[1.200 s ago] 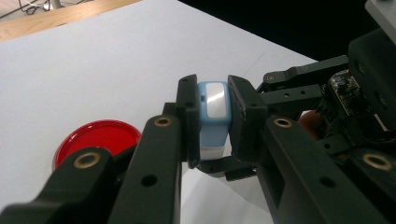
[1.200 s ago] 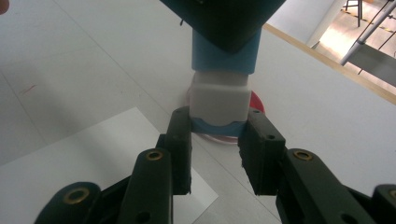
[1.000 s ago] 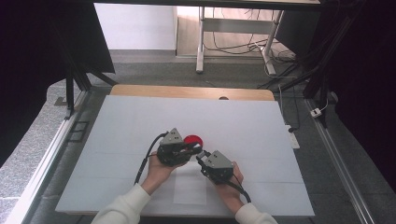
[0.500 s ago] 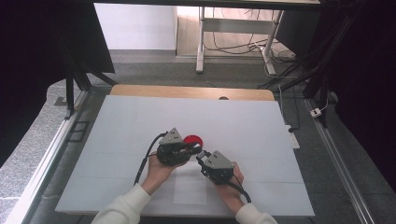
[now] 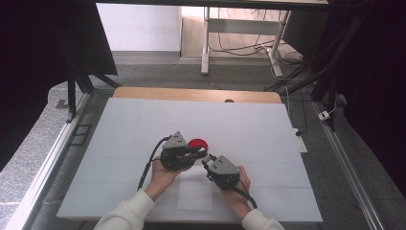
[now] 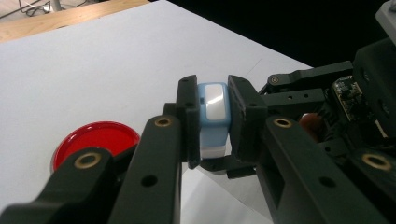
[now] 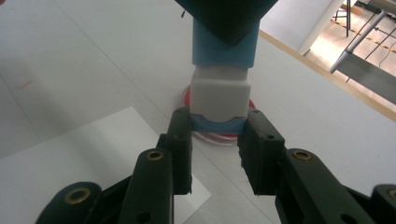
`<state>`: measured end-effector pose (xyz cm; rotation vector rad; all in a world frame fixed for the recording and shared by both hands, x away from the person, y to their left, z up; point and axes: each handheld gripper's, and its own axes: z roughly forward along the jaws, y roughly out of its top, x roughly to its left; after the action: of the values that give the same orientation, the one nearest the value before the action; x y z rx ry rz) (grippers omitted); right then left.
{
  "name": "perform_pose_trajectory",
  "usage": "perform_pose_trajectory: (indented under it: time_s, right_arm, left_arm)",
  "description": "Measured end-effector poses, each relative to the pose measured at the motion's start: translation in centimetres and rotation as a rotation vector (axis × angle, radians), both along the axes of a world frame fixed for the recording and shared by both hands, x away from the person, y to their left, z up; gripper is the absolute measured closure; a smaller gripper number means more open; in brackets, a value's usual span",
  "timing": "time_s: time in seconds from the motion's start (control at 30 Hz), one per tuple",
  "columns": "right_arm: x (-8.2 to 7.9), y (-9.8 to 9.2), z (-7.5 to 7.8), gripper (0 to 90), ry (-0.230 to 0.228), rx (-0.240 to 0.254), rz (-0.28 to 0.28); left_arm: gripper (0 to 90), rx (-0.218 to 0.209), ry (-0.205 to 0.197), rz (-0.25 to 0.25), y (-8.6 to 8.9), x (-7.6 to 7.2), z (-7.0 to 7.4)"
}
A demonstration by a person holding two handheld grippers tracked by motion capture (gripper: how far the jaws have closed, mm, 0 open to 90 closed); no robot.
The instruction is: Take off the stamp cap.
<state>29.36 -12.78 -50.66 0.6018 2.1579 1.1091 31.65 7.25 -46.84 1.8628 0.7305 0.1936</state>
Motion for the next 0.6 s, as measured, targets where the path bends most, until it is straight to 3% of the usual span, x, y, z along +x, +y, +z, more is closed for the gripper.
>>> perform_pose_trajectory:
  time_s: [0.1,0.37,0.6]
  right_arm:
    - [0.08,-0.09,0.04,66.0,0.0,-0.003,0.007]
    - [-0.28,-0.03,-0.14,65.9,0.037,0.078,-0.032]
    - [-0.38,-0.03,-0.15,66.0,0.019,0.065,-0.024]
  left_arm:
    - [75.2,0.001,-0.002,0.003,-0.02,-0.02,0.0]
    - [75.1,-0.012,-0.001,0.0,0.01,-0.06,0.05]
    - [75.2,-0.012,0.002,-0.003,0.09,-0.07,0.09]
